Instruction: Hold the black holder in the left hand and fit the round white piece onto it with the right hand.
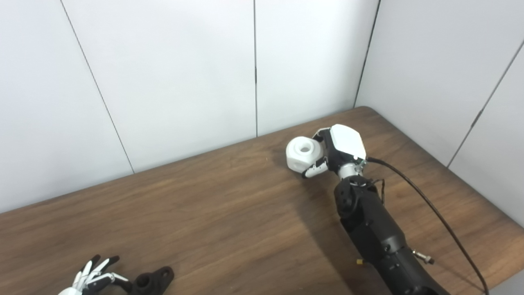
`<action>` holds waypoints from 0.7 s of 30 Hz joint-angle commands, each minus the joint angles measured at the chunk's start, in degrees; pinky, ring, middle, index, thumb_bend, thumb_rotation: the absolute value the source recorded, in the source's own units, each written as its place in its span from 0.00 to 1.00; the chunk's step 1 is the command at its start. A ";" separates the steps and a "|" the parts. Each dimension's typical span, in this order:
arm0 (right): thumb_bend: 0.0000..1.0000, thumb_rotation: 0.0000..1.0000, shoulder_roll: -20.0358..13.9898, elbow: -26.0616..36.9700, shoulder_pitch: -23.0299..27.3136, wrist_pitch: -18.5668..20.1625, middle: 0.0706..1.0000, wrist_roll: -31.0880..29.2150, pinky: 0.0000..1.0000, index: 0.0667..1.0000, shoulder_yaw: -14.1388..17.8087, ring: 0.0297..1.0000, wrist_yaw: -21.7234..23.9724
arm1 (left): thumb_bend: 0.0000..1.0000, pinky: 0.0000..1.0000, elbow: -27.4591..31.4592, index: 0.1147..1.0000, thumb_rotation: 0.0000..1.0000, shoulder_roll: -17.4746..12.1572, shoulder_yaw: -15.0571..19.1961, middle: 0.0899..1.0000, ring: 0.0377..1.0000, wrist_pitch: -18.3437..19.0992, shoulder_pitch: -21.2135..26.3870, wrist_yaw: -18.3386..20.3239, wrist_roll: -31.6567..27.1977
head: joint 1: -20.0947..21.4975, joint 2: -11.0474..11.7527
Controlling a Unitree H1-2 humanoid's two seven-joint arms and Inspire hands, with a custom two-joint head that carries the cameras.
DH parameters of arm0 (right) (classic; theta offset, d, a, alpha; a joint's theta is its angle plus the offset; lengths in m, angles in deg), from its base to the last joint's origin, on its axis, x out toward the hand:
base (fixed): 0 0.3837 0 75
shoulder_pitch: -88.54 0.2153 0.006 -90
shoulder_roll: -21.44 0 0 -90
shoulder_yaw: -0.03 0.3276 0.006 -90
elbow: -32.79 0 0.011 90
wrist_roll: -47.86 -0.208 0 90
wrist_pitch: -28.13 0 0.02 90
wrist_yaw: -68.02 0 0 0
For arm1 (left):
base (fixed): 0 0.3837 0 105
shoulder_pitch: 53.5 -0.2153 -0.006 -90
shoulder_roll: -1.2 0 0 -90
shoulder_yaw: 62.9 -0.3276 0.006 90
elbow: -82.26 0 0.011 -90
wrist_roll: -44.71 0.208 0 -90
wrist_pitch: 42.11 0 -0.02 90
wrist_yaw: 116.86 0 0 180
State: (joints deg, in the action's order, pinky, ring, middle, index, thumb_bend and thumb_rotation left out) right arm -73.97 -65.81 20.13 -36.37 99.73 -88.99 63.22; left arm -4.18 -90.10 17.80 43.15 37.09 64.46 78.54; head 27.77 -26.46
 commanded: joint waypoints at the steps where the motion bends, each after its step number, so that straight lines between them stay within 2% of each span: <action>1: 0.51 0.13 -1.77 1.30 1.69 -1.23 0.67 -0.30 0.78 0.44 -0.20 0.78 -2.45 | 0.52 1.00 0.68 0.41 0.04 -1.10 0.54 0.88 1.00 1.34 -0.83 0.43 0.42 | 0.02 -0.08; 21: 0.51 0.13 -2.73 1.16 1.49 -0.34 0.68 -2.68 0.83 0.44 -1.89 0.79 -2.41 | 0.52 1.00 0.96 0.41 0.04 -1.09 0.42 0.88 1.00 1.89 -0.79 0.80 -0.04 | -0.07 -0.02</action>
State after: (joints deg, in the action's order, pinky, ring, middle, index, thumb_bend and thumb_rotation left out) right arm -74.98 -65.83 19.90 -36.32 97.29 -90.95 61.99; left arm -3.43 -90.11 17.82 44.24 36.76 64.76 78.45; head 27.69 -26.46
